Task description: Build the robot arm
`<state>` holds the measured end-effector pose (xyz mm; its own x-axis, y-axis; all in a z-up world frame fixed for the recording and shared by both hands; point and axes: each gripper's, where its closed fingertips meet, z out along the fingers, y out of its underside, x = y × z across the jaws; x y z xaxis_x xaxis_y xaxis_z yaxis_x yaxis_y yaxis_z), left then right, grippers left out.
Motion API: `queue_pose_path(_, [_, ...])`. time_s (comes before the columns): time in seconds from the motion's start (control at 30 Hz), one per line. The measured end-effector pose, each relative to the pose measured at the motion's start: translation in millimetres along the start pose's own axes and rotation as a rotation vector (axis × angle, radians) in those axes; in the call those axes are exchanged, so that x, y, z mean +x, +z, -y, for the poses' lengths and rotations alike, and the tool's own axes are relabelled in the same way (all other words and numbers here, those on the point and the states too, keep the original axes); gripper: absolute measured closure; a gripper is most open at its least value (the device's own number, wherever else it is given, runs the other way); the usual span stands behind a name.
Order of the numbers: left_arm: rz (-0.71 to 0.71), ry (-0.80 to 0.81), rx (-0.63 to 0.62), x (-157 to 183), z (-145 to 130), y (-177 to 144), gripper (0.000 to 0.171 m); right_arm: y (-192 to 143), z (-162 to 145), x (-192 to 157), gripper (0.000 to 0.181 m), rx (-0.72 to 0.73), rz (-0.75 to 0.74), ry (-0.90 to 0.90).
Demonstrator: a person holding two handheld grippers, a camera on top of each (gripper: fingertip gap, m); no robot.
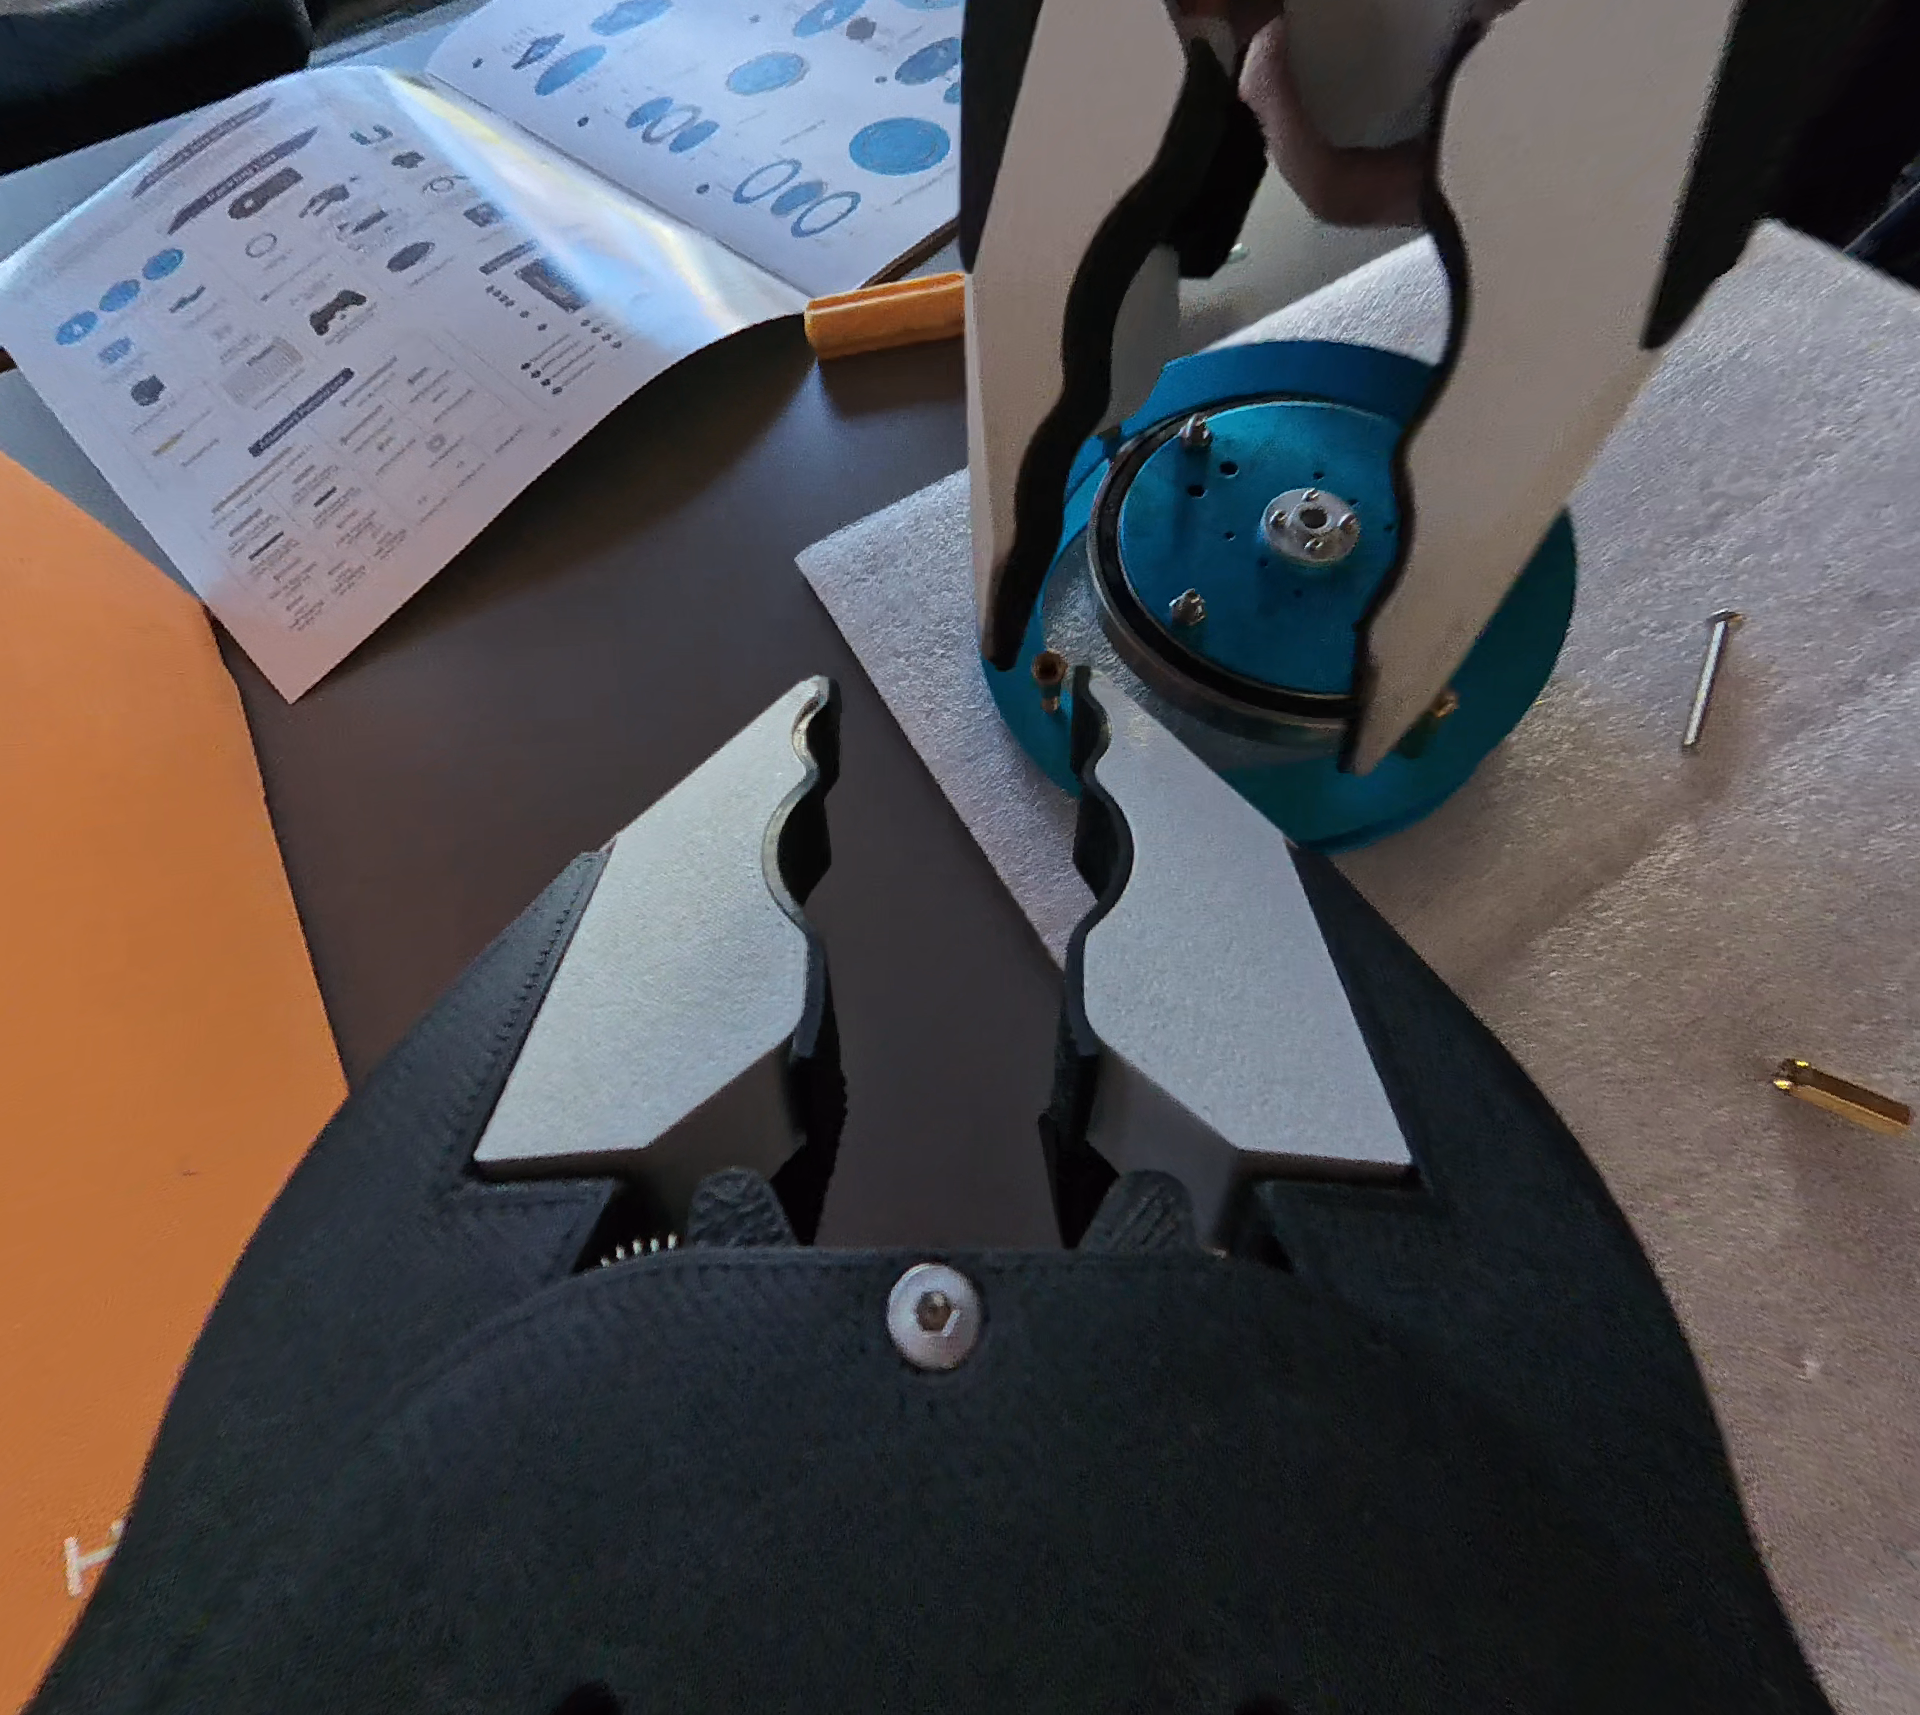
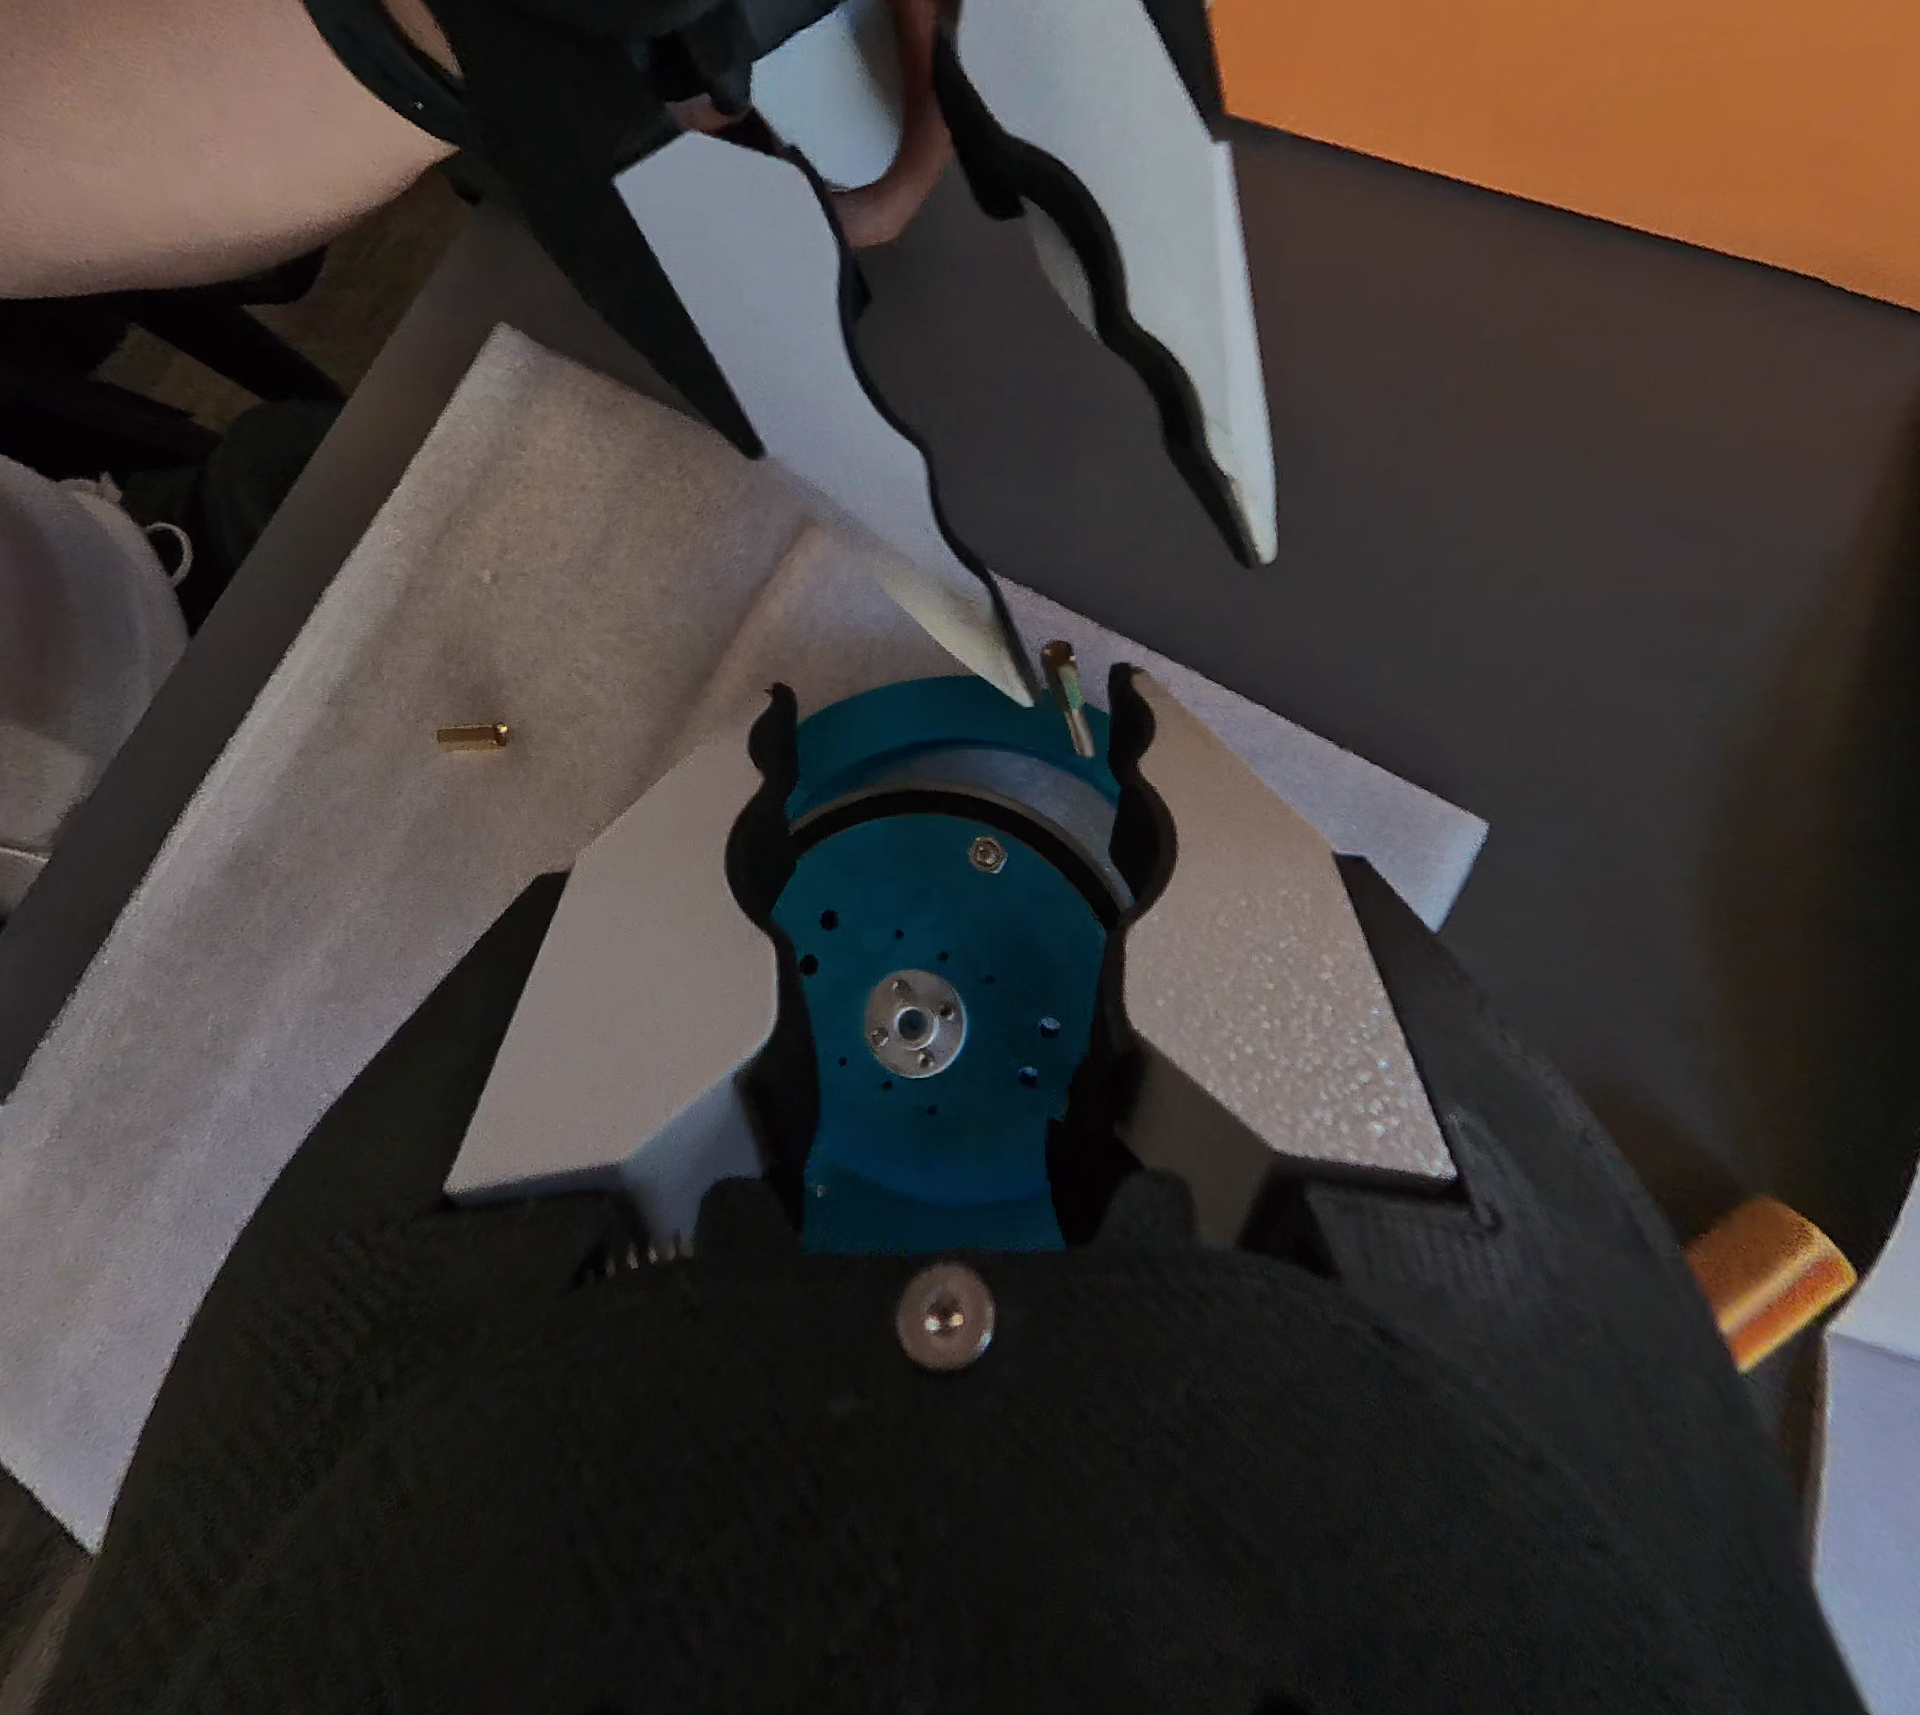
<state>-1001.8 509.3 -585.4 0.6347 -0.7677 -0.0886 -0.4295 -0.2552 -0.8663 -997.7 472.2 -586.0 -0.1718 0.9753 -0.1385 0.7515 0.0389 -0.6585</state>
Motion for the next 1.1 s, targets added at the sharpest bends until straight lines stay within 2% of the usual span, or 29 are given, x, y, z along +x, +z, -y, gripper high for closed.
queue_pose_path(0.17, [0.051,-0.028,-0.016,-13.4,-8.7,-5.7,0.131,-5.0,-6.5,-5.4,0.126,-0.025,0.002,-0.007])
queue_pose_path(0.27, [-0.005,-0.051,0.022,-5.7,-2.3,-7.6,0.129,-8.2,-5.6,0.6,0.126,-0.013,-0.027,-0.001])
queue_pose_path(0.33, [-0.026,-0.027,0.021,1.4,0.6,-4.2,0.128,-5.7,-2.0,2.7,0.119,-0.004,-0.032,0.001])
queue_pose_path(0.5, [0.017,0.008,-0.023,-2.8,-4.1,2.1,0.126,0.8,-4.6,-6.1,0.118,-0.035,0.005,-0.011])
queue_pose_path(0.53, [0.016,-0.009,-0.021,-4.5,-4.6,0.8,0.124,-0.5,-5.7,-7.0,0.118,-0.036,0.005,-0.010])
queue_pose_path(0.6, [0.020,-0.027,-0.009,-7.5,-6.0,-3.4,0.130,-5.4,-8.4,-9.2,0.126,-0.035,0.012,-0.008])
queue_pose_path(0.7, [-0.012,-0.040,0.016,-3.4,-3.4,-7.6,0.128,-10.4,-6.5,-4.2,0.126,-0.009,-0.007,0.008])
queue_pose_path(0.97, [0.022,-0.023,-0.028,-10.0,-7.3,-0.3,0.131,2.6,-4.1,-3.2,0.120,-0.042,0.016,0.001])
queue_pose_path(1.1, [-0.013,-0.059,0.022,-6.8,-1.8,-7.4,0.132,-2.7,-10.7,-1.6,0.123,-0.050,-0.012,0.005])
